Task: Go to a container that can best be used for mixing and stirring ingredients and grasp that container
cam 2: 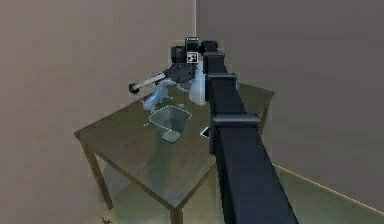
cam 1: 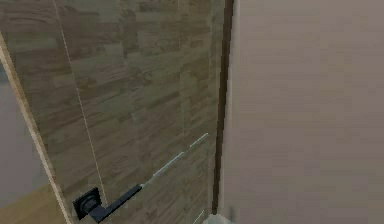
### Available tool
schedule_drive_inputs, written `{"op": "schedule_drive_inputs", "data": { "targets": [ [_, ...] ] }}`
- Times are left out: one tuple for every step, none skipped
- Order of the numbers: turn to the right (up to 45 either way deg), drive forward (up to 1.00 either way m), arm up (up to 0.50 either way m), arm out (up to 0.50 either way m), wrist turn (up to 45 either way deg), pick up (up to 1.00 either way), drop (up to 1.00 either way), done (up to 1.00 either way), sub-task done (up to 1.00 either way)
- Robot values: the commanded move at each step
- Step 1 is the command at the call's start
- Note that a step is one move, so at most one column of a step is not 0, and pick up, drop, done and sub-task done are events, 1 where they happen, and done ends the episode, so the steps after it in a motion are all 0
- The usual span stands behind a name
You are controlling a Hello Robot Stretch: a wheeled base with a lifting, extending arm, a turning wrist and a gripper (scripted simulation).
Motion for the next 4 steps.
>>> {"op": "schedule_drive_inputs", "data": {
  "targets": [
    [0.0, 0.0, 0.0, 0.0, 24.0, 0.0, 0.0, 0.0, 0.0],
    [0.0, 0.0, -0.22, 0.0, 0.0, 0.0, 0.0, 0.0, 0.0],
    [0.0, 0.0, 0.0, 0.0, 0.0, 1.0, 0.0, 0.0, 0.0],
    [0.0, 0.0, 0.1, 0.0, 0.0, 0.0, 0.0, 0.0, 0.0]
  ]
}}
